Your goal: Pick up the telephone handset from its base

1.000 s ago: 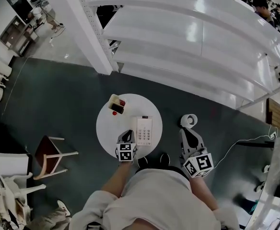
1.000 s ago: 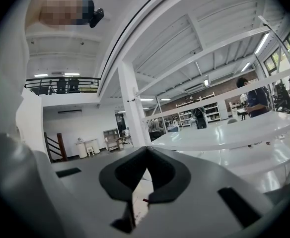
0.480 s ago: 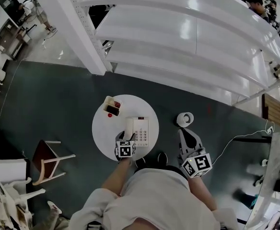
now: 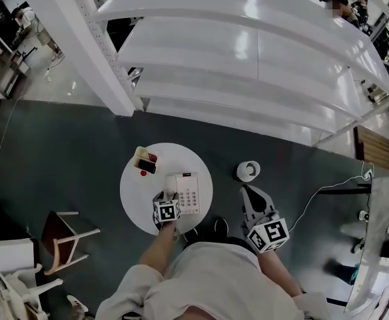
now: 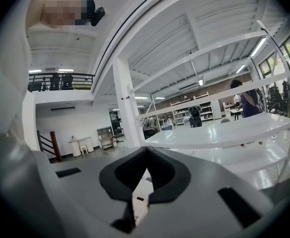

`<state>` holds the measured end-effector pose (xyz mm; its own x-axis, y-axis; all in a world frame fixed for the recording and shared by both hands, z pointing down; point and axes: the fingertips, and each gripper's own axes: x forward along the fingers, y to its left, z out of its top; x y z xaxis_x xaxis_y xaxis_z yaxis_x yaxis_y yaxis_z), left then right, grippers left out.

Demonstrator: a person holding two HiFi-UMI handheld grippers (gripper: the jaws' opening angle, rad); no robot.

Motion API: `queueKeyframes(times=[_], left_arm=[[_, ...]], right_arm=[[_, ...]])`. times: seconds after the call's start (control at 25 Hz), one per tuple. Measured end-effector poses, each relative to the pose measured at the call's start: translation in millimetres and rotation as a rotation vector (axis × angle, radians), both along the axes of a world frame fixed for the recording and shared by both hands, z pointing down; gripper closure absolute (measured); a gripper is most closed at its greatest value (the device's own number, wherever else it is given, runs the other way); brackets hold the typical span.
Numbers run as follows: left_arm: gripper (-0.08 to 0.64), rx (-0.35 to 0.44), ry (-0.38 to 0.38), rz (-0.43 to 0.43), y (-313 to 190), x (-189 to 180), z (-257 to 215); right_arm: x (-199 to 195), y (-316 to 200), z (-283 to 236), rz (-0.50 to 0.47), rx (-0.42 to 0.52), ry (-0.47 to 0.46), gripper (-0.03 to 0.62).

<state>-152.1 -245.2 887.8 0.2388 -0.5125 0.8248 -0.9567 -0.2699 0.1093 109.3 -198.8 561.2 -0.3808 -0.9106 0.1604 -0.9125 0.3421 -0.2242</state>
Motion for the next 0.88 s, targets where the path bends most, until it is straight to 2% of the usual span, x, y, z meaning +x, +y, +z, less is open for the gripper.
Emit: queueKeyframes(times=[0.88], left_arm=[[0.308,-0.09,0.001,-0.011,-16.7,7.5,21.6]], right_arm=[[15.4,-8.6,2.2,0.042,-0.017,0.011,0.584]])
